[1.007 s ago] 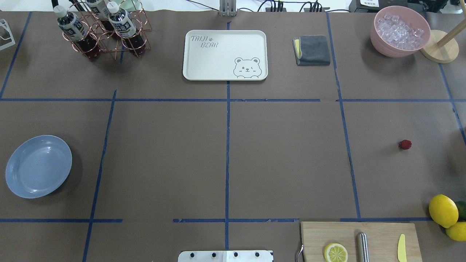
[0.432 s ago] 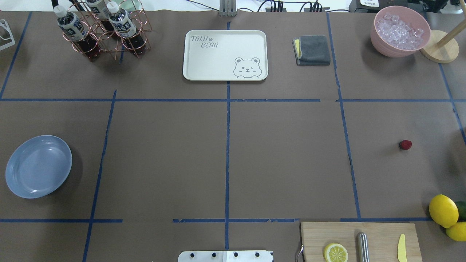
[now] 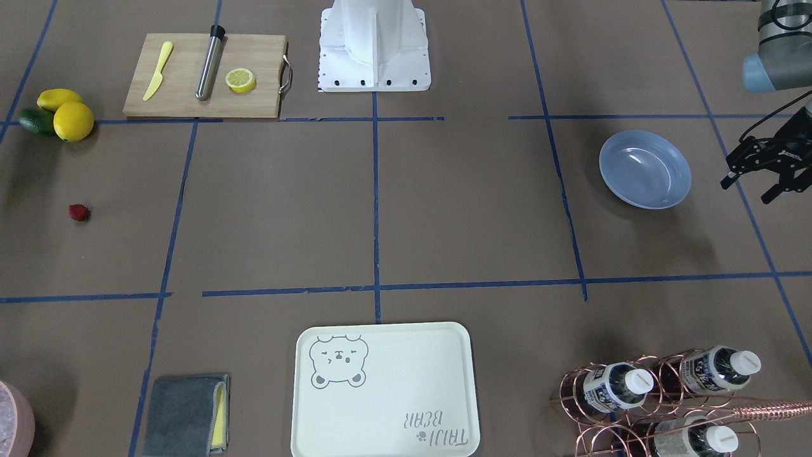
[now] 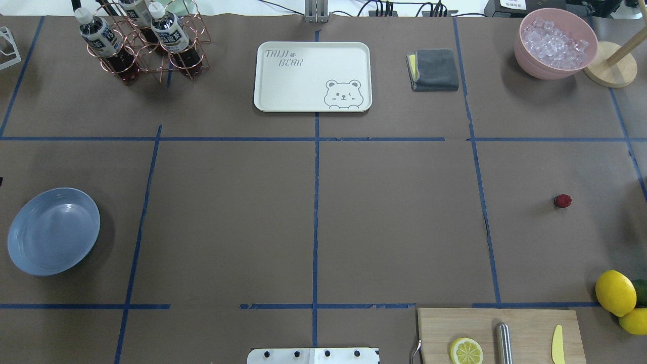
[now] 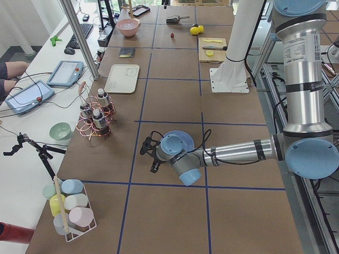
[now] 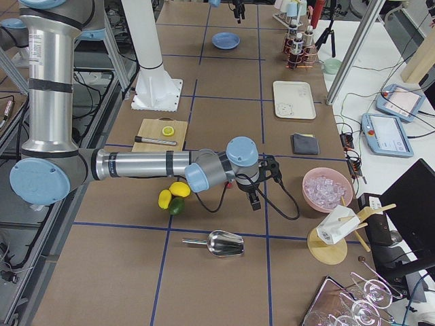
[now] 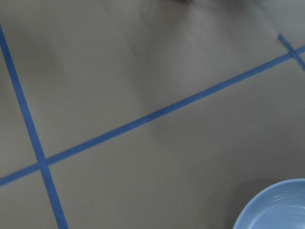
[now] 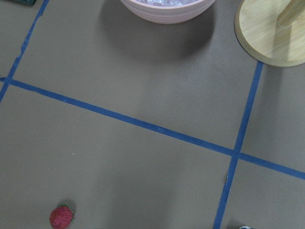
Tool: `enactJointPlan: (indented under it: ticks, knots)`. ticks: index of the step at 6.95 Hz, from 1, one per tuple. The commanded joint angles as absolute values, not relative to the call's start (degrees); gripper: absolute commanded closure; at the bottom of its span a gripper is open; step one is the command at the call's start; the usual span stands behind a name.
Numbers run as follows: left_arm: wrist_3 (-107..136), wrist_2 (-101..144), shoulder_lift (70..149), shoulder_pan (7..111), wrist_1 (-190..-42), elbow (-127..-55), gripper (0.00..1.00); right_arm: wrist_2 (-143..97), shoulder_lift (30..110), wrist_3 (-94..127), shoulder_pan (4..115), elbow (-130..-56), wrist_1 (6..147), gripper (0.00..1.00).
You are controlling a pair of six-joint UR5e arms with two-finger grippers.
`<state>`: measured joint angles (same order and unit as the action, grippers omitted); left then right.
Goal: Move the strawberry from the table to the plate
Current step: 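Grasp the rim of the light blue plate with the left gripper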
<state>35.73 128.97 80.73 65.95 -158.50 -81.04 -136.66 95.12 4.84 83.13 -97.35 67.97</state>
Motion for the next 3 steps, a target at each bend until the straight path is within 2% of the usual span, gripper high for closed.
enactJointPlan:
  ticks: [1,3]
  knots:
    - [47.53,123.51,80.33,57.87,-164.43,-78.67,0.42,-136.67,95.27,4.83,83.14,-97.38,67.94,0.0]
    - [49.04,123.92,80.16,55.65,-166.98,-78.66,0.42,-136.67,95.45,4.83,83.14,-97.38,67.33,0.0]
